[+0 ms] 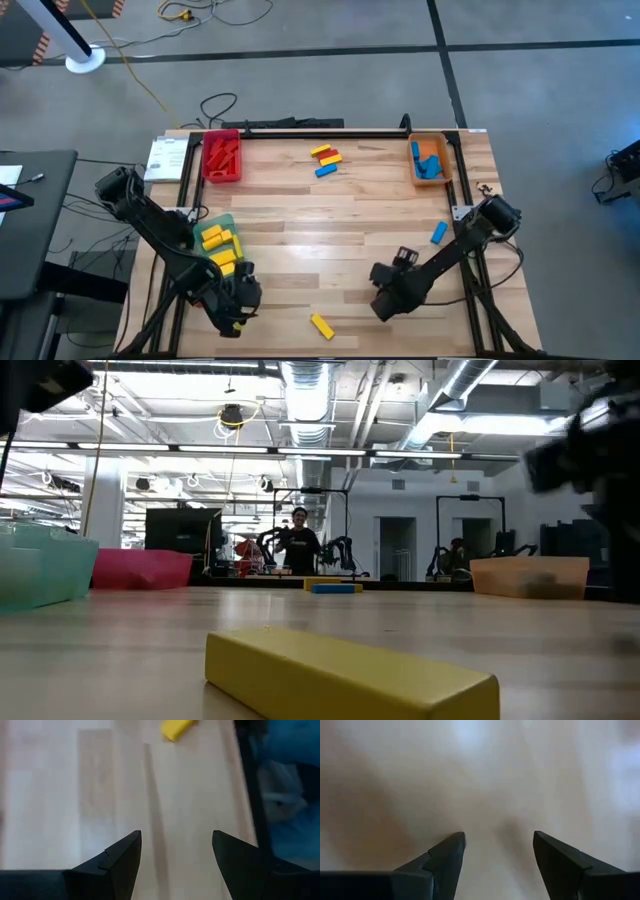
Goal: Sort blocks
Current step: Put the red block into the red bin
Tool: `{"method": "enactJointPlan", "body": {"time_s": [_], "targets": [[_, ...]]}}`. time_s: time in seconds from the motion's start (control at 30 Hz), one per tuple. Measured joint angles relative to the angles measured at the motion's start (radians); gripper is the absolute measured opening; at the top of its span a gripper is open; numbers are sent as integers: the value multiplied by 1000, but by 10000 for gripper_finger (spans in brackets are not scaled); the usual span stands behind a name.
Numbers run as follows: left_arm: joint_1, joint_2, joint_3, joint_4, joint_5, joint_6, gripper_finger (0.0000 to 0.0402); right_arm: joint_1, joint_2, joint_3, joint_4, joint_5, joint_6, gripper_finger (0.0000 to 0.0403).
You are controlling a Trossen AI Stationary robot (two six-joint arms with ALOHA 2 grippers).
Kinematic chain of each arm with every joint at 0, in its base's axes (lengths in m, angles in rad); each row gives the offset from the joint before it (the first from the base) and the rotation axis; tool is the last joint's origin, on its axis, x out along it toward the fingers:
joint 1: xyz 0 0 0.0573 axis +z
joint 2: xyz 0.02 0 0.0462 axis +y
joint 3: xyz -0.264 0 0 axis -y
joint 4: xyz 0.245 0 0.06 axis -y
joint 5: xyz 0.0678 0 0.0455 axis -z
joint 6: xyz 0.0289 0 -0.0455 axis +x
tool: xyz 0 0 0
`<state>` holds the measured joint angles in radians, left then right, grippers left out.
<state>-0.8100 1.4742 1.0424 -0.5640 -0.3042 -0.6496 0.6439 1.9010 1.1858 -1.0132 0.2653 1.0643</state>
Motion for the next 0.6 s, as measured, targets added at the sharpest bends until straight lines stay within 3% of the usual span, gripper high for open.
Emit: {"method": "enactJointPlan", "body": {"time_s": [0.3, 0.47, 0.6], "targets": [[-51, 0, 0, -30, 115, -44, 240, 19, -102, 2, 461, 51, -233, 255], [-94, 0, 0, -129, 177, -167, 240, 54, -98, 2, 708, 41, -420, 255], [-139, 0, 0, -233, 233, -279, 240, 63, -95, 2, 785, 33, -473, 255]]}}
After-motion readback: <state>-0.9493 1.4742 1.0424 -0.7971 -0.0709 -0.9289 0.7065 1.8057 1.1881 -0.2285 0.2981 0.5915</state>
